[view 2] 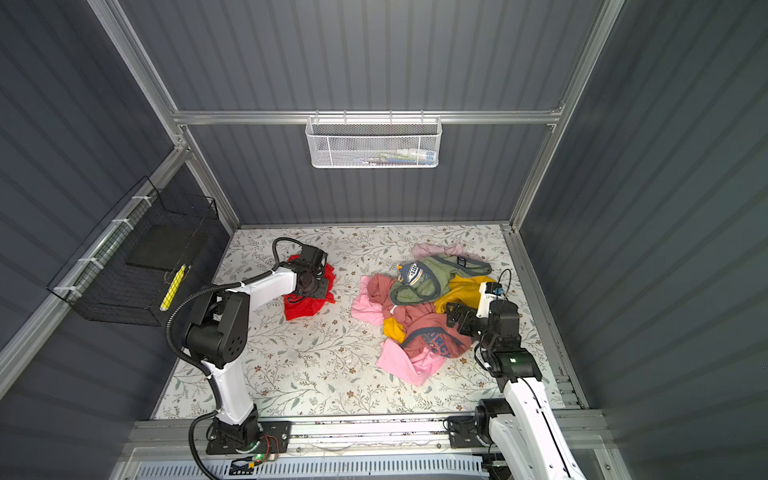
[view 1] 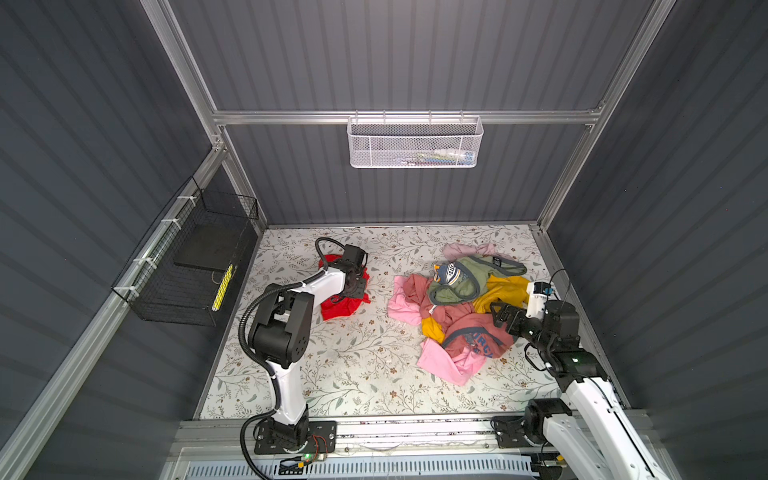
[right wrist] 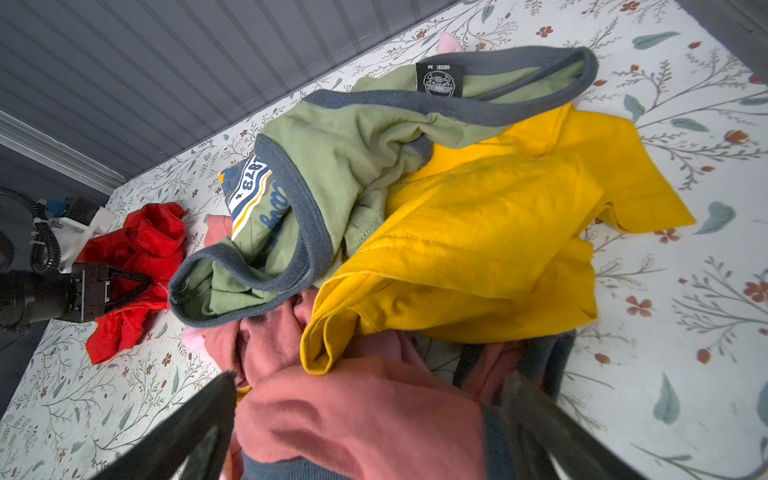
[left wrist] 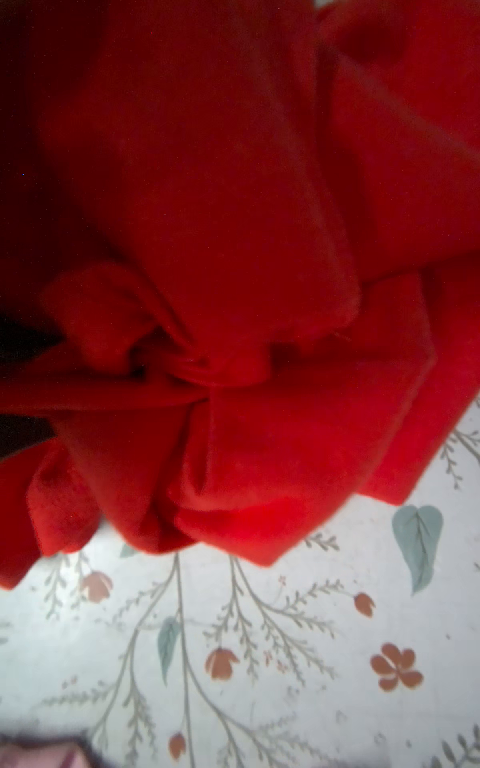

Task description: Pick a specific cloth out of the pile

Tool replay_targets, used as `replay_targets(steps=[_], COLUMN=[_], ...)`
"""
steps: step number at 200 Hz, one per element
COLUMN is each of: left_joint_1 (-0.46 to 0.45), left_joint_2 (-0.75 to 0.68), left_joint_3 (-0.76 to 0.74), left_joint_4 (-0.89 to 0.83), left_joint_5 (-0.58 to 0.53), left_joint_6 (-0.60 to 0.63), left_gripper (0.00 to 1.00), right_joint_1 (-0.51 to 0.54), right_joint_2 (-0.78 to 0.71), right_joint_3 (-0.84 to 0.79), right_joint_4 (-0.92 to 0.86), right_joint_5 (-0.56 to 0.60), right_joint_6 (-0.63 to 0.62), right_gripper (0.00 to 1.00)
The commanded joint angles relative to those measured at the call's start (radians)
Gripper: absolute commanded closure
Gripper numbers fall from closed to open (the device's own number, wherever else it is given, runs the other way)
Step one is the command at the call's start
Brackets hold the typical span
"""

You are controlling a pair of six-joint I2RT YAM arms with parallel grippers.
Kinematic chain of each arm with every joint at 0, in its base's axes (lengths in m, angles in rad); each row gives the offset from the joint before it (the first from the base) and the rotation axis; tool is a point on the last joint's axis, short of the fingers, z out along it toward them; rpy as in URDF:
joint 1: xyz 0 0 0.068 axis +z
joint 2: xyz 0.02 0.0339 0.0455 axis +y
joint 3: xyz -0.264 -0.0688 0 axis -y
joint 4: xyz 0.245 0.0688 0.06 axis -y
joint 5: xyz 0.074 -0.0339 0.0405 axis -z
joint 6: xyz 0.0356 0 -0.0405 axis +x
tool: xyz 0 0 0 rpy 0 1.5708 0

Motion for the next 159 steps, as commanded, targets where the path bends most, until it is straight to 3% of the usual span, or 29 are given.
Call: replay_targets(steps=[1,43,96,159], left_joint_1=[0.012,0.082,0.122,0.129], left_joint_2=[-0.061,-0.087,0.03,0.133], left_joint_3=[0.003,0.052,0.171,0.19], left_joint_4=[-0.018,-0.007,-0.031,-0.048], left_joint_5=[-0.075,-0.075,-0.128,-0.098], left_joint_6=[0.047,0.02,0.067,0.101], left_gripper=[0.98,1.0,1.0,1.0], right_joint_1=[-0.002,-0.003,-0.002,-0.003], right_joint_2=[-0.008,-0.013,-0.019,-0.018], right_joint_3=[0.006,0.008,0.01,0.007], right_joint_4=[-0.006,-0.009,-0.012,-0.014], right_joint_5=[0.003,0.0,0.01,0.032], right_joint_6=[-0.01,-0.009,-0.014,-0.02], right_gripper=[0.01,0.01,0.01,0.01])
